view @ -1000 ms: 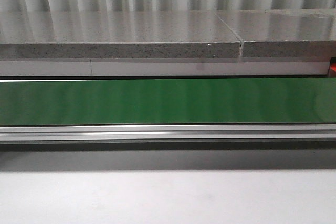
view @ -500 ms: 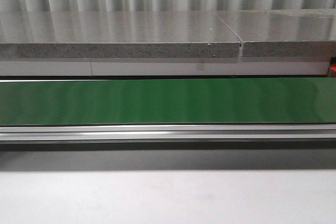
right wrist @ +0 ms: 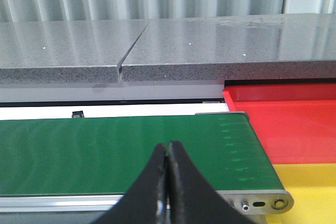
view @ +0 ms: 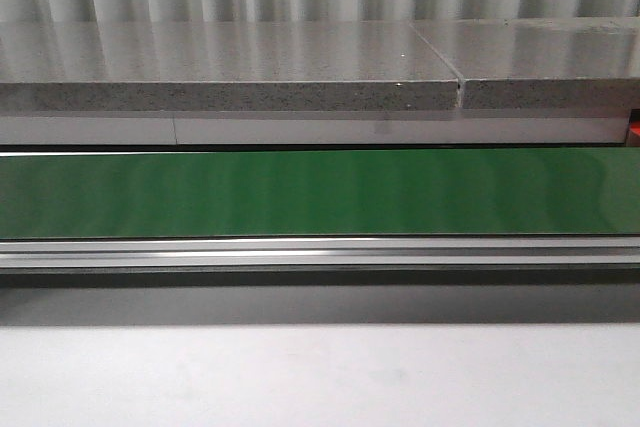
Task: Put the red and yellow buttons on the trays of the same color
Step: 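Grasp a red button by its black base with the left gripper, then carry the red button onto the green belt and open the left gripper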
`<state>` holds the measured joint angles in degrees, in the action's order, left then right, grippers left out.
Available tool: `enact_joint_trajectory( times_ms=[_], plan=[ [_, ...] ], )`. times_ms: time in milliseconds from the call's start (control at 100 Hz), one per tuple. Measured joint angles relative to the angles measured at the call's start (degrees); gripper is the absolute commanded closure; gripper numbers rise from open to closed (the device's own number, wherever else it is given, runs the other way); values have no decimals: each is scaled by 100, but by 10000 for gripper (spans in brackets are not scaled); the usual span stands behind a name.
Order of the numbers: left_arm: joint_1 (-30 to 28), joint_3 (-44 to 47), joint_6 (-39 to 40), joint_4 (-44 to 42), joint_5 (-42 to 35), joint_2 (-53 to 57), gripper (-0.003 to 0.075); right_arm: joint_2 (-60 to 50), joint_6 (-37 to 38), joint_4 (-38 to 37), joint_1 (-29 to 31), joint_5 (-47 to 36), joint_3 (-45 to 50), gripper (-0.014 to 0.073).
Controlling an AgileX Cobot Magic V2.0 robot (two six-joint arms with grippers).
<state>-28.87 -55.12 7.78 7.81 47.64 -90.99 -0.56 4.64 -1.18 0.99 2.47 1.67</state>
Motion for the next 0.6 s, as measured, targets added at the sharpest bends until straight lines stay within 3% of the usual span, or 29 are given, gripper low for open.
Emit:
enact_joint_trajectory(
  times_ms=[350,600],
  plan=[
    [0,-40,-237,-33,381,601,545,0,0,0,0,0,0,660],
    [10,-733,-487,-119,1120,924,545,0,0,0,0,0,0,660]
  ],
)
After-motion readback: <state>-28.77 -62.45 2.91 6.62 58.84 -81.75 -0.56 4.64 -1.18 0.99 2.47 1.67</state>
